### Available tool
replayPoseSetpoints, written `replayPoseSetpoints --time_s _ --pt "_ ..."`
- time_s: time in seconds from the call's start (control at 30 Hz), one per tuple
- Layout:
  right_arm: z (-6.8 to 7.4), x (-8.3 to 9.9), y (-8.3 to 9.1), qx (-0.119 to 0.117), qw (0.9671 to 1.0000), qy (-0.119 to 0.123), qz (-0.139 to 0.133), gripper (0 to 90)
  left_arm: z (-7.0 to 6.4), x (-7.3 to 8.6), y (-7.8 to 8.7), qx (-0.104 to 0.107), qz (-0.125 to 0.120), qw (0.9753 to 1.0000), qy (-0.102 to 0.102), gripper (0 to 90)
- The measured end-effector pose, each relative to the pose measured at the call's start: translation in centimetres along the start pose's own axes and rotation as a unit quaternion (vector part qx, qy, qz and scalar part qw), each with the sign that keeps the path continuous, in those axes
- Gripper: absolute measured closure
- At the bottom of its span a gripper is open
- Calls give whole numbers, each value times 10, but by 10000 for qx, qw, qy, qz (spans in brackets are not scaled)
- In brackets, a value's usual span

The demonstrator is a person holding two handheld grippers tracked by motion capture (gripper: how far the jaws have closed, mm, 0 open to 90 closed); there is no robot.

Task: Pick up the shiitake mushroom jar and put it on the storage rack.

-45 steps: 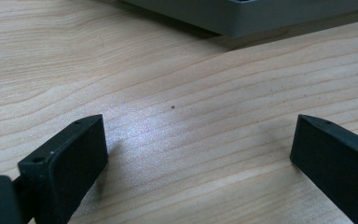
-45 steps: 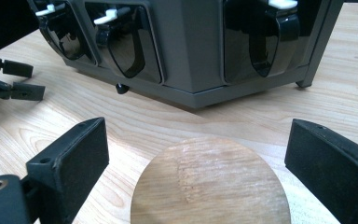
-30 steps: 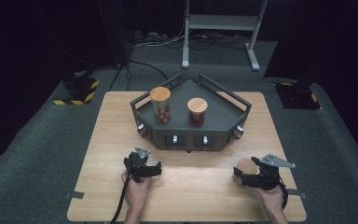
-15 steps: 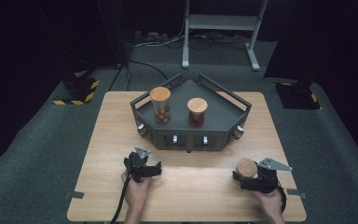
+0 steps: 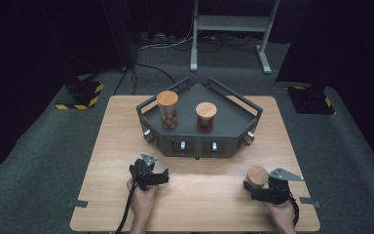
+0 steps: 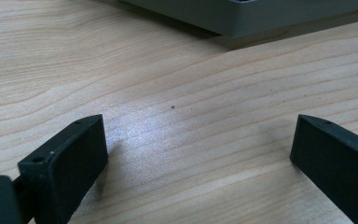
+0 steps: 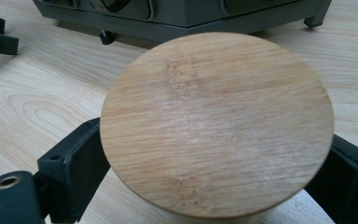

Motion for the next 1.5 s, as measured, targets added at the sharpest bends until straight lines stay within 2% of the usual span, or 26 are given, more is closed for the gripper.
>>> replayPoseSetpoints --time_s 0.8,1.3,1.5 --pt "-1 11 -7 233 9995 116 182 172 0 0 0 0 9 10000 -9 37" --pt "0 14 -8 301 9993 197 99 223 0 0 0 0 7 10000 -6 37" --pt "1 12 -9 367 9988 319 56 242 0 0 0 1 8 10000 -9 37"
Point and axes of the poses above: each handheld gripper's, and its own axes: y roughly backward along the jaws, x roughly out of its underside, z roughly to its left, the point moved 2 cm from there along -y, roughly forward along the jaws, and after that the axes turned 10 degrees about -z, right-handed, at the moved point
